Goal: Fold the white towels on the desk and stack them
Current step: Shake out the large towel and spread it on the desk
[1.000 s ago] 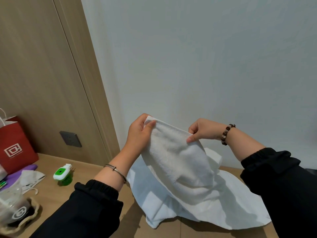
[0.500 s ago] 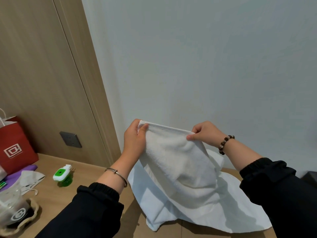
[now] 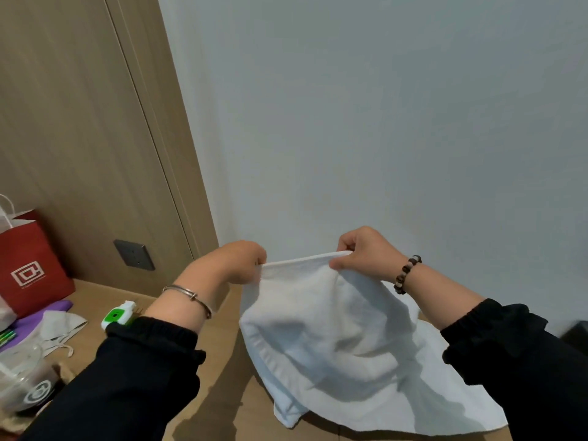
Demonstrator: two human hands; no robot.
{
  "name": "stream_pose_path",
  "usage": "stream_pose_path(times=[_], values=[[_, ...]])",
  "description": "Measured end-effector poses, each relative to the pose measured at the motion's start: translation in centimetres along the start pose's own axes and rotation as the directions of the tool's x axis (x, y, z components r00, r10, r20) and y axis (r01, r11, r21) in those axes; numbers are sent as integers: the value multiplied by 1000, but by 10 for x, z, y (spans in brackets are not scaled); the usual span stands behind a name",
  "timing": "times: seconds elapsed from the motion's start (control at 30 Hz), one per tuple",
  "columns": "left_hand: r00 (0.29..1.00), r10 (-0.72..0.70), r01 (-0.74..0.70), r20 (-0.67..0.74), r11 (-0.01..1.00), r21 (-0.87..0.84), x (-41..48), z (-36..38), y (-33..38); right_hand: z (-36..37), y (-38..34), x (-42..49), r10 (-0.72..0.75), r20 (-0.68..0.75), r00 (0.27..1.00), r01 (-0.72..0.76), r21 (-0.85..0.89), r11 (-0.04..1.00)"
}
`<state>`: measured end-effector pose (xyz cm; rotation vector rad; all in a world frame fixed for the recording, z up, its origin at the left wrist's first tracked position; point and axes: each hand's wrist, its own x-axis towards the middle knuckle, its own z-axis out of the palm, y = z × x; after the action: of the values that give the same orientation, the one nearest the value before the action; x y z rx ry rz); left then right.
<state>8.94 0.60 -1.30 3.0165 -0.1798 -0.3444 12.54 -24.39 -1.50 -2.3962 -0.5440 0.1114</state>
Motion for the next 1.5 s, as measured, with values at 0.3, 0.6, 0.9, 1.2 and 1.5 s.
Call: stream_pose_path(times=[0.3, 0.6, 0.9, 1.2, 1.5], values=[[974, 220, -224, -50, 926, -305, 8, -1, 52, 7, -16, -6, -110, 42, 993, 107, 75, 991], [939, 213, -282, -270, 926, -252, -3, 11, 51, -11, 24, -16, -9, 119, 993, -27, 294, 956], [913, 246, -330, -325, 915, -232, -16, 12, 48, 22, 35, -16, -117, 466, 877, -165, 521, 837], [921, 210, -297, -327, 924, -241, -19, 16, 42, 26, 51, -17, 30, 518, 855, -254, 367, 895], [921, 210, -294, -329, 927, -231, -18, 15, 46, 26, 51, -23, -173, 604, 778, -239, 539, 807]])
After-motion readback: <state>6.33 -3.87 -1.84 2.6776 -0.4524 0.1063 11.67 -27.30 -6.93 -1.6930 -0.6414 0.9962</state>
